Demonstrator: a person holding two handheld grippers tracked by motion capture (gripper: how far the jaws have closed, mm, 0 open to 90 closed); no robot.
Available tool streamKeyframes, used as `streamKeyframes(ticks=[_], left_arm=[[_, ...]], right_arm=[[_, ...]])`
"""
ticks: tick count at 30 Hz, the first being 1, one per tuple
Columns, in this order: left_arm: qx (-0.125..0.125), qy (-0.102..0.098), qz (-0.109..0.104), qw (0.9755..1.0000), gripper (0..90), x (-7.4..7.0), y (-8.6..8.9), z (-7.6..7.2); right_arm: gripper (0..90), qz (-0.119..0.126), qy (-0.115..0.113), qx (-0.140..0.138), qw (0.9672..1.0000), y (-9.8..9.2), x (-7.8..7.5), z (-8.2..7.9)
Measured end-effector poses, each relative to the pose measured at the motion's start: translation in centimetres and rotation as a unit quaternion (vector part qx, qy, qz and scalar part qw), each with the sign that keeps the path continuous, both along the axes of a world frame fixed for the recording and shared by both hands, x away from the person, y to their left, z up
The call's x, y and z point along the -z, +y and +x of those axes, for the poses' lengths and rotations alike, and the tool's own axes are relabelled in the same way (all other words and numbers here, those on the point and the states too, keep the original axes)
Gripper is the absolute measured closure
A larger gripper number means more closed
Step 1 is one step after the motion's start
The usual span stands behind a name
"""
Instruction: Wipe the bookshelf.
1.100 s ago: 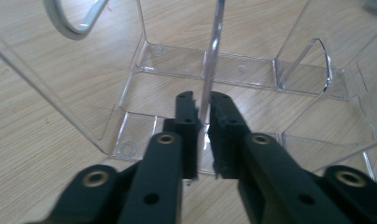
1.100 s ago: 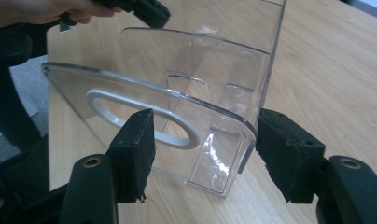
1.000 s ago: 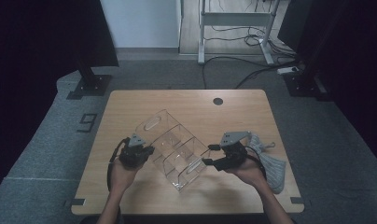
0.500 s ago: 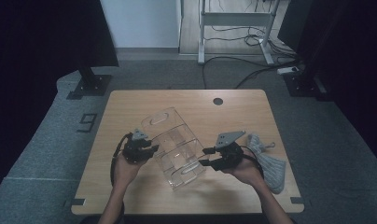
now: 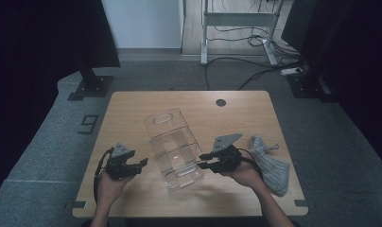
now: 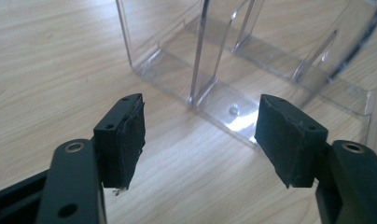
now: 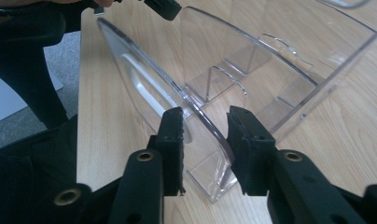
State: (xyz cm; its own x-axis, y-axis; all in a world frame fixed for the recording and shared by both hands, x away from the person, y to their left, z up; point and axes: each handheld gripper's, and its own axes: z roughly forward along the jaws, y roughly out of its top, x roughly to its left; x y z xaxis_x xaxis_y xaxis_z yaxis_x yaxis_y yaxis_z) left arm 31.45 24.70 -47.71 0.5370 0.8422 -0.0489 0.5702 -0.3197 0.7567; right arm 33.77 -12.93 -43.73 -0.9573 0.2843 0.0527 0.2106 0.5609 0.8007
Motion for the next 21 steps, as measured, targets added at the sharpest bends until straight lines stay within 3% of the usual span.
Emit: streamKeyframes(ticks=[3,13,21], left_arm=[[0.000,-0.001,-0.013,0.9999,31.8,0.1,0.3,-0.1],[-0.009,0.010,-0.009,0.9999,20.0,0.5,0.4,-0.2],[-0.012,0.008,-0.016,0.9998,17.7,0.3,0.7,-0.4]], right_arm=[[68.9,0.000,-0.002,-0.003,1.0000,0.6,0.0,-0.1],[74.8,-0.006,0.001,0.011,0.9999,1.9,-0.1,-0.4],[80.5,-0.011,-0.001,0.023,0.9997,2.4,-0.1,-0.3]])
